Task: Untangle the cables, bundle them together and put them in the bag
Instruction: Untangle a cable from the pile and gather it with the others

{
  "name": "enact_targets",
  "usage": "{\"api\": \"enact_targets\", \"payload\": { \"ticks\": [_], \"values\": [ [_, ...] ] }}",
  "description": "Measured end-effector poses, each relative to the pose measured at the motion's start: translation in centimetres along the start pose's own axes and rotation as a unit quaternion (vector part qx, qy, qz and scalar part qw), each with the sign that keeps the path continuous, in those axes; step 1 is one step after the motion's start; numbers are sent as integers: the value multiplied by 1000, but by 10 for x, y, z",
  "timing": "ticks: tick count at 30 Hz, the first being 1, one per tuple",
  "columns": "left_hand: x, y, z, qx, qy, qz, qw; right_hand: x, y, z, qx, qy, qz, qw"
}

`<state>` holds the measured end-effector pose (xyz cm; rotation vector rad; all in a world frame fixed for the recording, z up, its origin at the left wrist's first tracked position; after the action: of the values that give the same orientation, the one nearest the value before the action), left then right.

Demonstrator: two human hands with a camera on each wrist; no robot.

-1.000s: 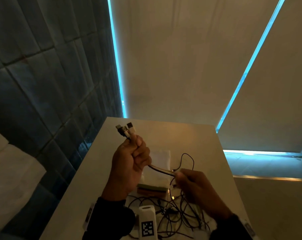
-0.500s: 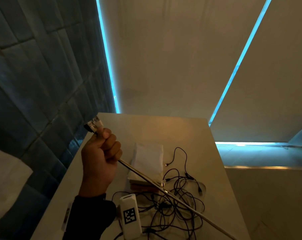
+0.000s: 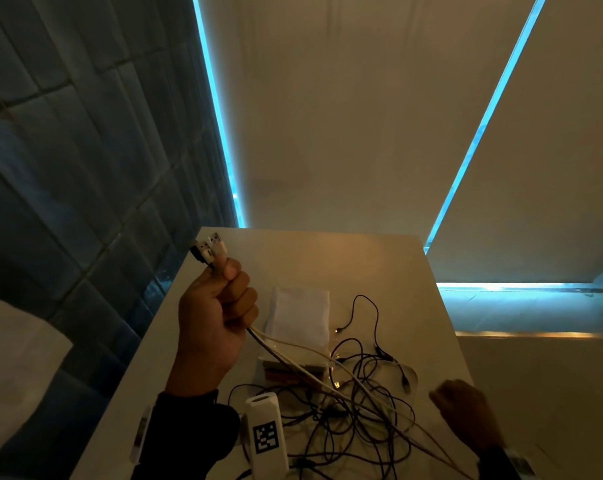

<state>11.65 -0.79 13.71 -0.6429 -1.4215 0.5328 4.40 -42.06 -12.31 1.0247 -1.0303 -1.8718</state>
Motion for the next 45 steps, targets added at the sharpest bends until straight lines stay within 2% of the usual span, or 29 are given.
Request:
{"api": "enact_targets", "payload": {
  "ticks": [1, 2, 4, 7, 9, 15, 18, 23, 29, 32, 35, 36, 38, 40, 42, 45],
  "values": [
    [0, -2, 0, -3, 3, 0, 1000, -36, 9, -9, 23, 25, -9, 999],
    [-1, -2, 0, -6, 6, 1, 1000, -54, 9, -12, 13, 53, -12, 998],
    [-4, -2, 0, -7, 12, 4, 1000, -63, -2, -33, -8, 36, -14, 999],
    [-6, -1, 0, -5, 16, 0, 1000, -54, -38, -50, -86, -12, 7, 996],
    [-6, -1, 1, -4, 20, -4, 1000, -50, -55, -52, -111, -34, 0, 993],
    [-6, 3, 1, 3, 26, -11, 1000, -45, -67, -46, -131, -61, 17, 989],
    [-7, 3, 1, 0, 29, -4, 1000, -48, -61, -41, -134, -47, 23, 990],
    [-8, 2, 1, -5, 27, 0, 1000, -65, -20, -23, -69, 16, 37, 997],
    [-11, -1, 2, -13, 23, -32, 999, -110, 68, 2, 93, 122, -10, 988],
    [-17, -4, 3, -13, 30, -62, 998, -138, 105, 12, 137, 190, -124, 964],
    [-26, -9, 3, -12, 36, -95, 995, -160, 127, 18, 161, 193, -251, 935],
    [-30, -10, 4, -11, 38, -103, 994, -168, 129, 20, 157, 193, -315, 916],
    [-38, -12, 4, -7, 48, -123, 991, -187, 130, 27, 123, 204, -463, 854],
    [-48, -13, 4, -2, 58, -155, 986, -209, 132, 37, 91, 215, -557, 797],
    [-55, -12, 5, 9, 61, -198, 978, -233, 135, 48, 68, 236, -587, 771],
    [-61, -12, 5, 26, 58, -257, 964, -270, 142, 72, 37, 288, -587, 756]
  ]
}}
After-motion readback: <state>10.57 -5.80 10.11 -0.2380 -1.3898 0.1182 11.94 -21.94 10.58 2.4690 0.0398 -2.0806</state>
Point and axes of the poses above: each hand's wrist, its own z-axis away from the middle knuckle, its own y-axis out of the back of the hand, x = y × z, the point moved 10 cm from there along -z, towards the middle knuckle, and after that the axes turned 3 degrees about -x, right-handed, at the moved point
